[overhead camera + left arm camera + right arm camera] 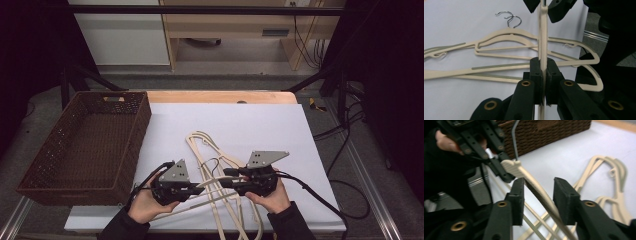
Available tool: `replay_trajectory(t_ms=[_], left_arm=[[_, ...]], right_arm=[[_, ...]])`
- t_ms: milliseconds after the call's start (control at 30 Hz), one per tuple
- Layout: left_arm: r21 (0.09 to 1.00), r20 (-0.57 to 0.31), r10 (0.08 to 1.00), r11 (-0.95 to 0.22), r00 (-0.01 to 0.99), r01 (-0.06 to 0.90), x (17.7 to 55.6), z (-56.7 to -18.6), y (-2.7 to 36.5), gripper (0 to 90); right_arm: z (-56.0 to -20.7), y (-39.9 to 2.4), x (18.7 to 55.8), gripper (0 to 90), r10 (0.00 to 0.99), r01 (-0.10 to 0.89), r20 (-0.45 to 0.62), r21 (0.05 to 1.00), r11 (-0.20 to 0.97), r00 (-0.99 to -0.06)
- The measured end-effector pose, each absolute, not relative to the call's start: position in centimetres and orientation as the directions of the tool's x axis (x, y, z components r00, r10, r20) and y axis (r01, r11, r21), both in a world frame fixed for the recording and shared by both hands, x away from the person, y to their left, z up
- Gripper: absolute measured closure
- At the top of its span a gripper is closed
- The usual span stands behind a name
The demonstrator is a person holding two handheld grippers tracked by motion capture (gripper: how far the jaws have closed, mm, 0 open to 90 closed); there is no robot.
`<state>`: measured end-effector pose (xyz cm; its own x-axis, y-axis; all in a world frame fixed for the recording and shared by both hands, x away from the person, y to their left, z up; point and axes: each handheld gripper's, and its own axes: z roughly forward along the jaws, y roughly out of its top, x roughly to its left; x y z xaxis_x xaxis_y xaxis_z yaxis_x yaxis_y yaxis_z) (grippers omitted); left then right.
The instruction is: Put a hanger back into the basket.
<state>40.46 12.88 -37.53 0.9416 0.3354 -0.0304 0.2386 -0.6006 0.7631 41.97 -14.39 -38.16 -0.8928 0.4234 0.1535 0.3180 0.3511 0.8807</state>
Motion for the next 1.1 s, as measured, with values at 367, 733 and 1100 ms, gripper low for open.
replay_trajectory(t_ms=[367, 733, 1100], left_arm=[[0.815, -0.036, 0.505, -0.484, 0.862, 0.317, 40.8, -36.2, 15.6, 86.6], [0.874, -0.014, 0.579, -0.389, 0.815, 0.291, 40.4, -32.8, 18.8, 86.6], [0.902, 0.041, 0.631, -0.358, 0.775, 0.243, 41.3, -27.0, 23.3, 86.6]], right_arm=[[-37.2, -18.3, 41.7, 33.4, 0.591, 0.307, 0.114, 0.921, 0.238, -0.799], [-37.5, -22.6, 41.5, 11.2, 0.756, 0.316, 0.110, 0.939, 0.134, -0.646], [-37.4, -23.0, 41.3, 6.6, 0.779, 0.311, 0.096, 0.941, 0.131, -0.619]])
